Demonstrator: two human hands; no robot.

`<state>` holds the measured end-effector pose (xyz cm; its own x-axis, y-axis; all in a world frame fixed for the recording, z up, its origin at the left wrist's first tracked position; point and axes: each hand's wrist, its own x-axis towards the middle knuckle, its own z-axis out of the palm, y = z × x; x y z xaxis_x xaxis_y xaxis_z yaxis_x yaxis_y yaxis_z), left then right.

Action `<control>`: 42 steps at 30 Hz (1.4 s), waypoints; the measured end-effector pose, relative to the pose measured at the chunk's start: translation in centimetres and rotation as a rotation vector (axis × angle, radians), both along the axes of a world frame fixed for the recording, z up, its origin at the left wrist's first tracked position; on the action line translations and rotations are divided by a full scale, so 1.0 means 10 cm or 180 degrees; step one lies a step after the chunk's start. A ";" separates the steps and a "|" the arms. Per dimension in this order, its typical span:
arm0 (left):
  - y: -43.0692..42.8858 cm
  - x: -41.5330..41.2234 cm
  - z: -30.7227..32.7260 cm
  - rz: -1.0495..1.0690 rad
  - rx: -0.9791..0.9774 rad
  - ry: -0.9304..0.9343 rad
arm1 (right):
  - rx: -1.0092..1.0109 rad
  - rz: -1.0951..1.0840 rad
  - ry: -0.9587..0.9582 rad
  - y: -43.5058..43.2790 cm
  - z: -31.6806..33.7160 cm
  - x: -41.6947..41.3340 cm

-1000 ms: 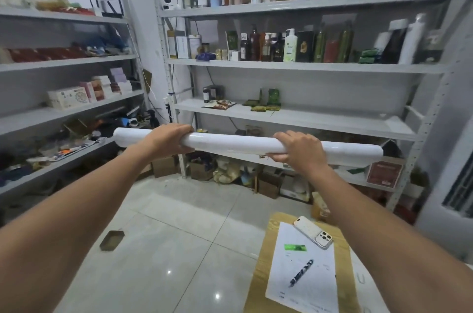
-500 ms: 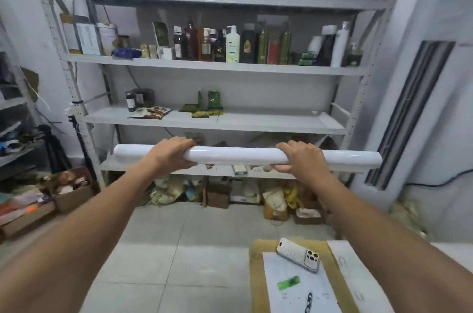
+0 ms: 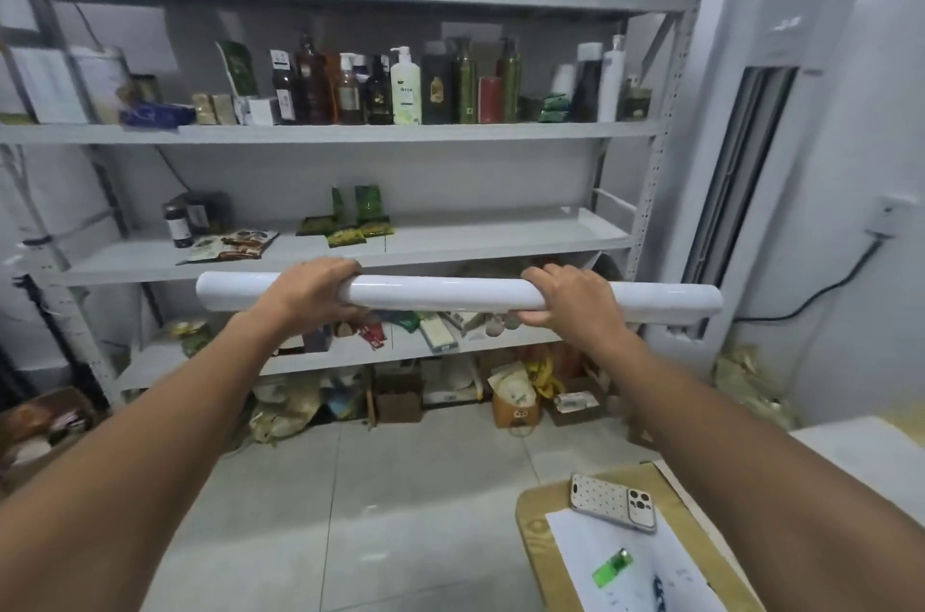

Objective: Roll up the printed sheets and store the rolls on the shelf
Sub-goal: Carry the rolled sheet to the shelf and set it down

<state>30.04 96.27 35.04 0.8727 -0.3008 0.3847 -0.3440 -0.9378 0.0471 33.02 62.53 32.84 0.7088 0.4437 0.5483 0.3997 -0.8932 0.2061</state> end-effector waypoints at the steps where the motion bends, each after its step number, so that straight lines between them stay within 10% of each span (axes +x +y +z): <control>1: 0.02 0.08 0.02 -0.0018 -0.0028 -0.0022 | -0.0024 -0.0023 -0.0032 0.02 0.04 0.06; 42: 0.08 7.24 -0.61 -0.0411 0.0241 0.0218 | 0.0105 -0.1102 0.0381 0.23 -0.50 6.35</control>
